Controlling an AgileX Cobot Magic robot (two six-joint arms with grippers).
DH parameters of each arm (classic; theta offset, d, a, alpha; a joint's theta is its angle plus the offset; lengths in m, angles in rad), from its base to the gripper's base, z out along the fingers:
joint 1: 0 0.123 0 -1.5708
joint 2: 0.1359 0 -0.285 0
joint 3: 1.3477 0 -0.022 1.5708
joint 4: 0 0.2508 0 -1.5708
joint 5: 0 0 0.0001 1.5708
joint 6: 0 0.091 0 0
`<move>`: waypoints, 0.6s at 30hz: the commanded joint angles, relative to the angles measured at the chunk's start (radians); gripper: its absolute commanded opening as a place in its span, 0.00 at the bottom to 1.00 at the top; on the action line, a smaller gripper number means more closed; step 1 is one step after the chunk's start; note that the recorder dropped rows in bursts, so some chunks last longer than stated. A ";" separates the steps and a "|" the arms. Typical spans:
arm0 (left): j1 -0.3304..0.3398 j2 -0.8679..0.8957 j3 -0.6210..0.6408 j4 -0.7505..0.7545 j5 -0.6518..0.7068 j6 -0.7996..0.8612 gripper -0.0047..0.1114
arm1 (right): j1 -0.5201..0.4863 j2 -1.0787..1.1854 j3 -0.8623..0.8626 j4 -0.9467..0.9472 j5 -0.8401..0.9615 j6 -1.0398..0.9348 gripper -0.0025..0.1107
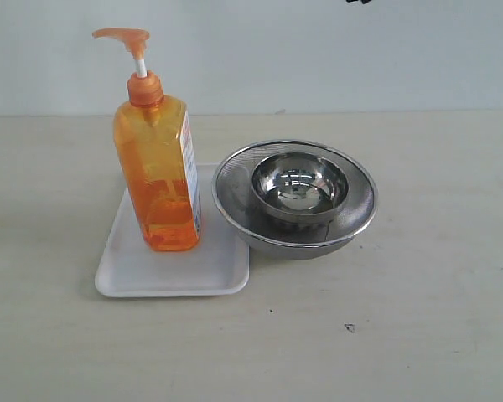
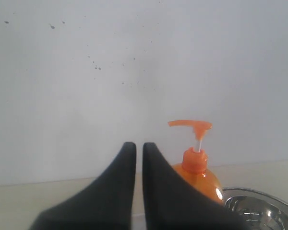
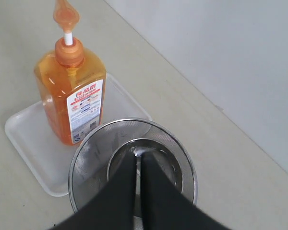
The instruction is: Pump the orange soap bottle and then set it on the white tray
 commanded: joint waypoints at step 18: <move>-0.002 -0.005 0.004 0.000 0.004 -0.008 0.08 | -0.003 -0.407 0.214 -0.048 0.027 0.180 0.02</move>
